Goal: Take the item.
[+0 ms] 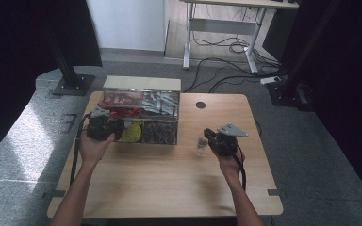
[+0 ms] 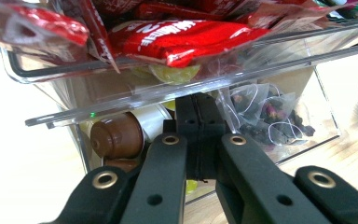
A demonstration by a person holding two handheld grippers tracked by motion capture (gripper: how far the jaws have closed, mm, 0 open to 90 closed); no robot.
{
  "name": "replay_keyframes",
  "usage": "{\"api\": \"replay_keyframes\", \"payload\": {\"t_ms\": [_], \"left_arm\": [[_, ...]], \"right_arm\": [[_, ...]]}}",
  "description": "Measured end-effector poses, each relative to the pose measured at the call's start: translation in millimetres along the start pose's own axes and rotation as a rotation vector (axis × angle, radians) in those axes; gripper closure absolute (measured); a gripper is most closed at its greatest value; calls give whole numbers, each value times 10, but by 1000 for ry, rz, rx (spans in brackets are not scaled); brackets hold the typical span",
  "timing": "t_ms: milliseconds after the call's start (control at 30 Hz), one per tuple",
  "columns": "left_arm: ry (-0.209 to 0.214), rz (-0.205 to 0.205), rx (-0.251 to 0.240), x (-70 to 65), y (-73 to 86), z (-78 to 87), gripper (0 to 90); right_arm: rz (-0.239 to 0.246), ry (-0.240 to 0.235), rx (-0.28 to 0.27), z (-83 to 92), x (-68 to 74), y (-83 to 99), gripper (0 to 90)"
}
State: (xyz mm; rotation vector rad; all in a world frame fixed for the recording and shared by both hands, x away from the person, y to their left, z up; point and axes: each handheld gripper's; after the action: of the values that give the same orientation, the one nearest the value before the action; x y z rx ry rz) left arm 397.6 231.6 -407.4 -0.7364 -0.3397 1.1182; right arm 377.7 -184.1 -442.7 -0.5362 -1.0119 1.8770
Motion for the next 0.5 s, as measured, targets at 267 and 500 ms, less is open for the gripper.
{"api": "replay_keyframes", "payload": {"t_ms": [267, 500], "left_arm": [[0, 0, -2, -3, 3, -2, 900], [1, 0, -1, -10, 3, -4, 900]], "right_arm": [[7, 0, 1, 3, 18, 6, 775], [12, -4, -5, 24, 23, 29, 703]]}}
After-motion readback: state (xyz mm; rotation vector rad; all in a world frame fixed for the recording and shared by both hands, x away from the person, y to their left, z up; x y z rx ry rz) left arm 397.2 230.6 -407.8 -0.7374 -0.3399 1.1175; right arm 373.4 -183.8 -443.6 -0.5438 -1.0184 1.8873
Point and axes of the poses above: each handheld gripper's, and its own axes: z roughly backward along the jaws, y roughly out of its underside, x roughly to its left, and after that the axes turned 12 degrees about x, right-handed
